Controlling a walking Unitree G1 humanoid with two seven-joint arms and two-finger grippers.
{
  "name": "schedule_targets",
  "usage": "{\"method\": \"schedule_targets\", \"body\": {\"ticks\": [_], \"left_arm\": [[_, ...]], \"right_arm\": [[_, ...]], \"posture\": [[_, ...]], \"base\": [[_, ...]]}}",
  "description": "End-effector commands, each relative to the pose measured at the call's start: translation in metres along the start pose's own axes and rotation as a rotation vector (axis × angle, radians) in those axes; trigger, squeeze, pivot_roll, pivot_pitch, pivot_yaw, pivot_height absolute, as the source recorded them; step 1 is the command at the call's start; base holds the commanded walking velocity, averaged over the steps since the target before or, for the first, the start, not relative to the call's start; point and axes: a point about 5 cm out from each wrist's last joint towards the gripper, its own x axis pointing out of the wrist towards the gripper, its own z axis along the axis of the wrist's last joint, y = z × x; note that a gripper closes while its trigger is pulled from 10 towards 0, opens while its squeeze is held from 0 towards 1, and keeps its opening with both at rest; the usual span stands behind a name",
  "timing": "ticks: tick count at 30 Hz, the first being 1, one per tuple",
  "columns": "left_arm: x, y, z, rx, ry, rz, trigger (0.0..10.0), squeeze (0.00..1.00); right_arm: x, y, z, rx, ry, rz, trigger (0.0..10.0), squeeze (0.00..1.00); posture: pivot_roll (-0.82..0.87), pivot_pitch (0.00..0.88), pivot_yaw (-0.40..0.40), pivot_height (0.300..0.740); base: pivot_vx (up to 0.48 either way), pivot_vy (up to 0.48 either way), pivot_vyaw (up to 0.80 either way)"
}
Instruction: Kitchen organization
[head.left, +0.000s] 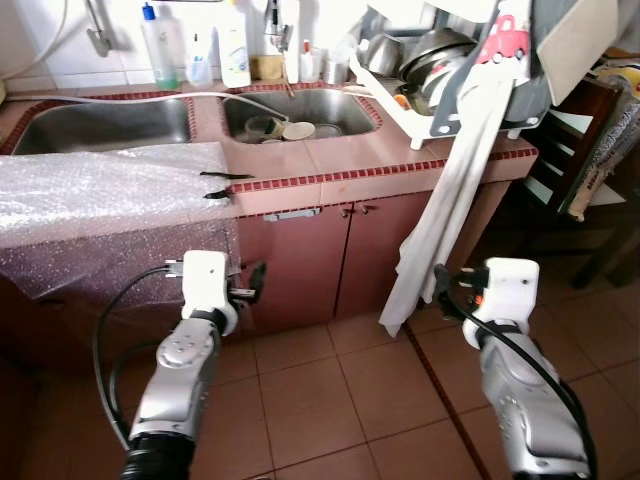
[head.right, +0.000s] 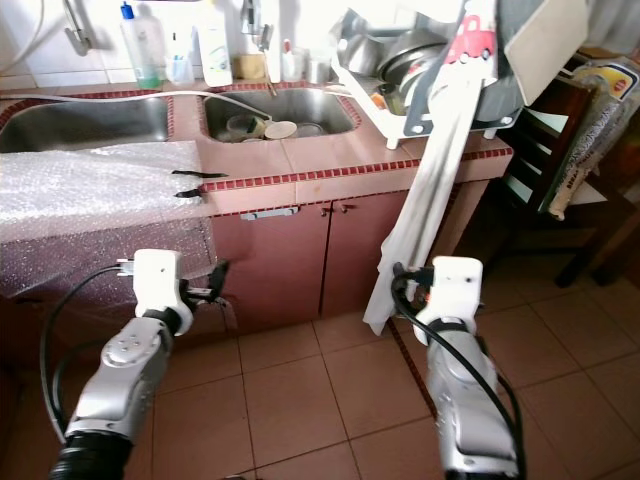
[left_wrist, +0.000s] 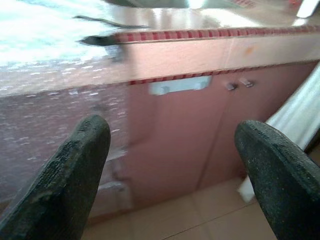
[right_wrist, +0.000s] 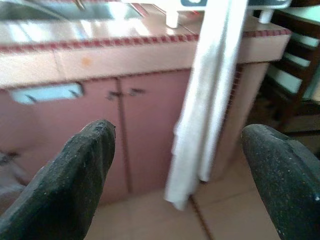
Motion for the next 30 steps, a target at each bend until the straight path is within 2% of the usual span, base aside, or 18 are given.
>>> {"method": "schedule_targets", "body": {"ticks": [1, 20, 27, 30], "left_arm": [[0.002, -0.006, 0.009, -0.003, -0.028, -0.027, 10.0, 0.0], [0.001, -0.011, 0.011, 0.001, -0.018, -0.053, 10.0, 0.0], [0.002, -0.01, 0.013, 0.005, -0.026, -0.037, 10.0, 0.0], [0.003, -0.012, 0.015, 0.007, -0.038, -0.038, 10.0, 0.0]], "right_arm": [[-0.001, -0.005, 0.008, -0.004, -0.026, -0.01, 10.0, 0.0], [0.001, -0.013, 0.016, 0.013, -0.063, -0.044, 10.0, 0.0], [0.003, -0.015, 0.019, 0.001, -0.071, -0.048, 10.0, 0.0], [0.003, -0.015, 0.02, -0.01, -0.078, -0.043, 10.0, 0.0]], "posture": [[-0.05, 0.0, 0.019, 0.74], [-0.04, 0.0, 0.026, 0.74], [-0.05, 0.0, 0.022, 0.74], [-0.05, 0.0, 0.02, 0.74]], "base": [[0.0, 0.394, 0.0], [0.0, 0.409, 0.0], [0.0, 0.0, 0.0], [0.0, 0.0, 0.54]]}}
